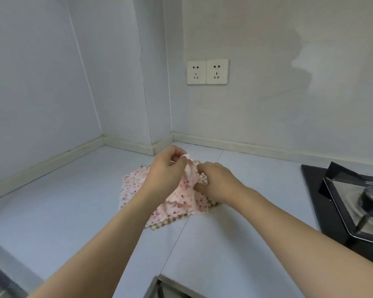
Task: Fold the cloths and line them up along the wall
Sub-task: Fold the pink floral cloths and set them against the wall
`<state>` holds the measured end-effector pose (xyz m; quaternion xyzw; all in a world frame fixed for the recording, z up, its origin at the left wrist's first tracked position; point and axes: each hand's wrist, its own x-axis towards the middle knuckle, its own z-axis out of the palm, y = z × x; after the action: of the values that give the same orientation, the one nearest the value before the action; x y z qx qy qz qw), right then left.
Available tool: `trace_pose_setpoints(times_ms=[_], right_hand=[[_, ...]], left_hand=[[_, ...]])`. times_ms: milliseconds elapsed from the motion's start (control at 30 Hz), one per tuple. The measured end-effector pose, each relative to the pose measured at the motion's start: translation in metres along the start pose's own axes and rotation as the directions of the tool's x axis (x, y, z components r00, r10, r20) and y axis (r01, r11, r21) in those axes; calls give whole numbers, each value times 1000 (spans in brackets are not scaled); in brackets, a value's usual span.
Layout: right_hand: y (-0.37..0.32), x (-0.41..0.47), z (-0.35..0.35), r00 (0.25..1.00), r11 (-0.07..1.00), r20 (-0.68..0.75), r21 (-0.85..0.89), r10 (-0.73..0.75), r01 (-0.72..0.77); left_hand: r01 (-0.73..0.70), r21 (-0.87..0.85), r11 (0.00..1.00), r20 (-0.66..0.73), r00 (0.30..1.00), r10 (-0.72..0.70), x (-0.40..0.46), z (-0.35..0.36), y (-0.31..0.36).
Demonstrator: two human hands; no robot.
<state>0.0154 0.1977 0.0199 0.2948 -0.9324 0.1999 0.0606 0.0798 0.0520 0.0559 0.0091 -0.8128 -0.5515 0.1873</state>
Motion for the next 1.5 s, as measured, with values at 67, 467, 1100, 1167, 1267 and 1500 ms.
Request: trace_pose_setpoints(times_ms=[67, 467, 1100, 1167, 1267, 1500], right_hand=[[-21, -17, -15, 1000, 993, -24, 119, 14, -11], [-87, -136, -108, 980, 757, 104, 622, 172, -199], [-109, -201, -160, 856, 711, -325, 700, 402, -68], [-101, -208, -168, 883, 711, -274, 697, 382, -91], [-81, -213, -179, 893, 744, -226, 649, 389, -160], [-13, -193, -166, 847, 828, -201, 408, 493, -385]], left_hand=[[45, -97, 994, 48, 998, -40, -7, -9, 20], [82, -137, 987, 121, 991, -66, -70, -48, 101], [-247, 264, 932, 410, 904, 123, -120, -72, 136], [-272, 279, 921, 463, 878, 119, -118, -78, 133], [-280, 299, 912, 515, 852, 92, -110, -82, 131], [-309, 433, 846, 470, 879, 81, -65, -50, 89]])
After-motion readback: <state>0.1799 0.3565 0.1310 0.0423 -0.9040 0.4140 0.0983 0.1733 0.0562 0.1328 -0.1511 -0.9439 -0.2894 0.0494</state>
